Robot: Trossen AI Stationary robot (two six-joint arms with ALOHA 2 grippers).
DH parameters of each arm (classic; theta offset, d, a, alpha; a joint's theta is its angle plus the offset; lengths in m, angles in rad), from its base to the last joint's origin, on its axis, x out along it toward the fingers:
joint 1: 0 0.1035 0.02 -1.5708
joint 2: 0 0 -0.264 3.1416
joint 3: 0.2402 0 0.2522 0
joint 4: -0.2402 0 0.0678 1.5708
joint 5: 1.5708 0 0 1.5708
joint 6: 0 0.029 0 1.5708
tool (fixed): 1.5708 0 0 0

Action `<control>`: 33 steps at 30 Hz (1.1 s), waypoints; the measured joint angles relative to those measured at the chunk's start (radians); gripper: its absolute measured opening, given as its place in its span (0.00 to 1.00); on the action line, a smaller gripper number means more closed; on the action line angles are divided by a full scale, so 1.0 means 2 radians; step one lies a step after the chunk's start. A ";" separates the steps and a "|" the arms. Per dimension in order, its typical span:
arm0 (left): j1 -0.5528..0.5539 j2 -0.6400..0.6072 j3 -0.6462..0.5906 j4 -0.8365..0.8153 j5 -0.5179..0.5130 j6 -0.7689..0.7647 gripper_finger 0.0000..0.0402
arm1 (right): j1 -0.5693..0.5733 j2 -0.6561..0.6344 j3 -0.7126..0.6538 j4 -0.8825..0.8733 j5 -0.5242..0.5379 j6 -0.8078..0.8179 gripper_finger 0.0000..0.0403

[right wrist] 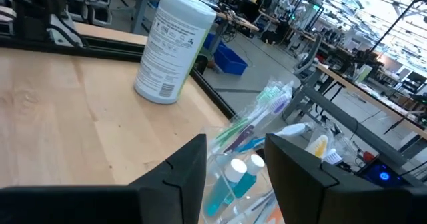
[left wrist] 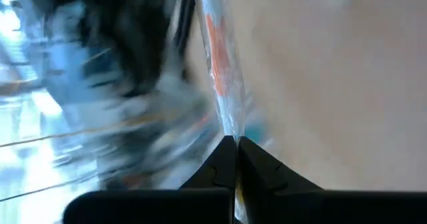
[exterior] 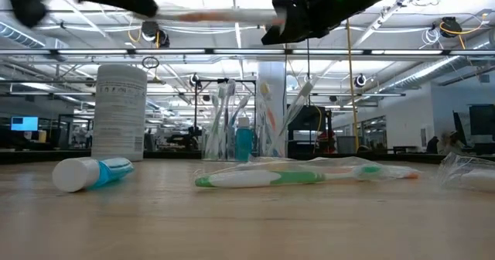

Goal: Pick & Place toothbrushing station
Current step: Put the orange toothbrush into the transparent organizer

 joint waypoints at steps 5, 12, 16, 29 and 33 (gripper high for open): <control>0.107 -0.043 0.000 -0.070 -0.033 0.126 0.02 | 0.000 0.000 0.000 0.000 0.000 0.000 0.35; 0.277 -0.040 0.000 -0.089 -0.029 0.311 0.01 | 0.000 0.000 0.000 0.000 0.000 0.001 0.36; 0.338 -0.033 -0.001 -0.055 -0.005 0.400 0.01 | 0.000 0.000 0.000 0.000 0.000 0.001 0.36; 0.379 -0.009 0.000 0.049 0.106 0.709 0.03 | 0.000 0.000 0.000 0.000 0.000 0.001 0.36; 0.382 -0.009 0.000 0.070 0.125 0.732 0.05 | 0.000 0.000 0.000 0.000 0.000 -0.021 0.36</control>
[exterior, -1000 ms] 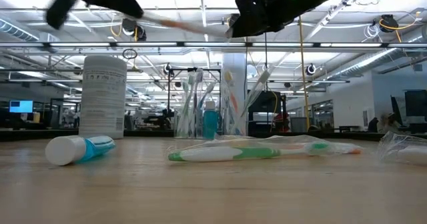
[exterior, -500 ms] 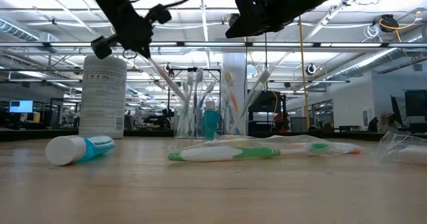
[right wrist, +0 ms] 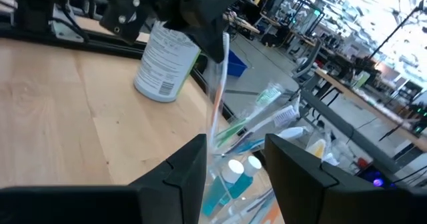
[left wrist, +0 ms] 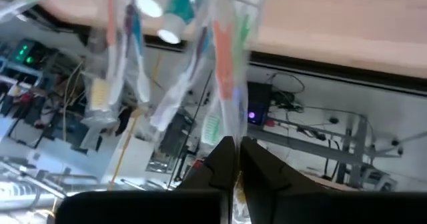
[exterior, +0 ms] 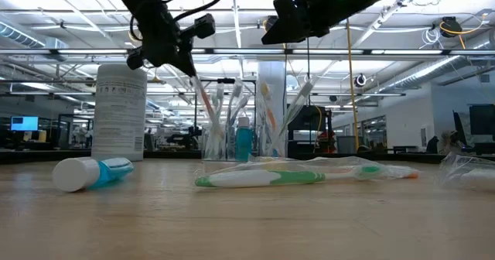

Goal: Pick & Place toothbrushing station
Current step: Put the orange toothbrush into the transparent organizer

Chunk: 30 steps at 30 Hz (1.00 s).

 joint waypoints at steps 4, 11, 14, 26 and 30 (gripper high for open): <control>0.015 0.000 0.000 0.008 0.024 -0.011 0.05 | 0.000 0.000 0.000 0.000 0.000 -0.023 0.36; 0.056 0.008 0.000 0.093 0.144 -0.082 0.05 | 0.000 0.000 0.000 0.000 0.000 -0.027 0.36; 0.069 0.019 0.001 0.160 0.175 -0.109 0.05 | 0.000 0.000 0.000 0.000 0.000 -0.027 0.36; 0.079 0.093 0.001 0.159 0.141 -0.171 0.05 | 0.000 0.000 0.000 0.014 0.000 -0.028 0.36; 0.073 0.112 0.001 0.167 0.093 -0.189 0.05 | 0.000 0.000 0.000 0.015 0.000 -0.027 0.36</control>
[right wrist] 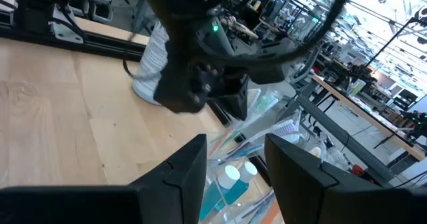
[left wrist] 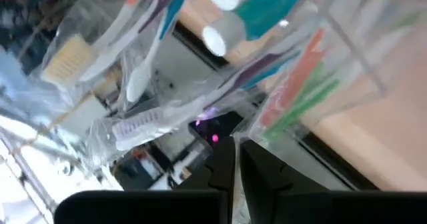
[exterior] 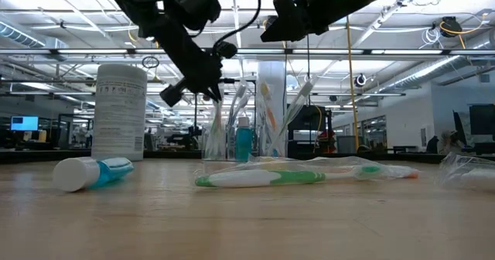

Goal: Pick & Place toothbrushing station
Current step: Put the orange toothbrush into the transparent organizer, then put the mouthwash into the transparent organizer

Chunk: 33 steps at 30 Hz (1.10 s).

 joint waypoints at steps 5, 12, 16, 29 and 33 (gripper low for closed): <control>-0.016 0.000 0.000 0.010 -0.012 -0.054 0.05 | 0.000 0.000 0.000 0.001 0.000 -0.002 0.35; -0.041 -0.003 -0.001 0.008 -0.048 -0.077 0.05 | 0.000 0.000 0.000 0.004 0.000 -0.002 0.36; -0.045 -0.003 -0.001 0.005 -0.053 -0.102 0.06 | 0.000 0.000 0.000 0.004 0.000 -0.002 0.36; -0.061 -0.004 -0.001 0.009 -0.055 -0.124 0.39 | 0.000 0.000 0.000 0.004 0.000 -0.002 0.36; -0.101 -0.027 -0.001 0.026 -0.054 -0.163 0.43 | 0.000 0.000 0.000 0.004 0.000 -0.002 0.36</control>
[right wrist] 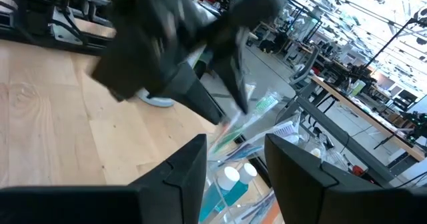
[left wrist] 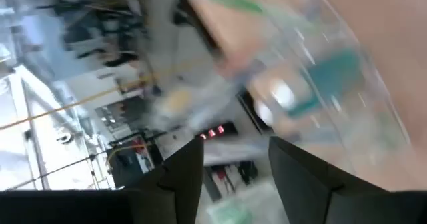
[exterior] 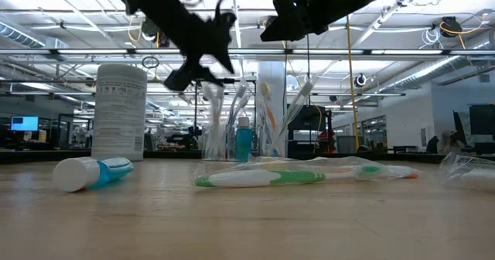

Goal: Pick & Place toothbrushing station
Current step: Put the mouthwash into the transparent organizer

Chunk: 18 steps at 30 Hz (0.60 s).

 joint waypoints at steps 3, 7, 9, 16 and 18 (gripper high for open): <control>-0.021 -0.029 0.000 0.007 0.000 -0.049 0.43 | 0.000 0.000 0.000 0.000 0.000 0.000 0.36; -0.040 -0.083 0.000 -0.001 0.006 -0.207 0.41 | 0.000 0.000 0.000 0.000 0.000 0.000 0.36; -0.041 -0.115 0.000 -0.026 0.033 -0.290 0.40 | 0.000 0.000 0.000 0.000 0.000 0.000 0.36; -0.018 -0.228 0.000 -0.178 0.199 -0.496 0.39 | -0.002 0.000 0.000 0.001 0.000 0.000 0.35; -0.014 -0.251 0.000 -0.209 0.227 -0.535 0.39 | -0.004 0.000 0.000 0.003 0.000 0.002 0.35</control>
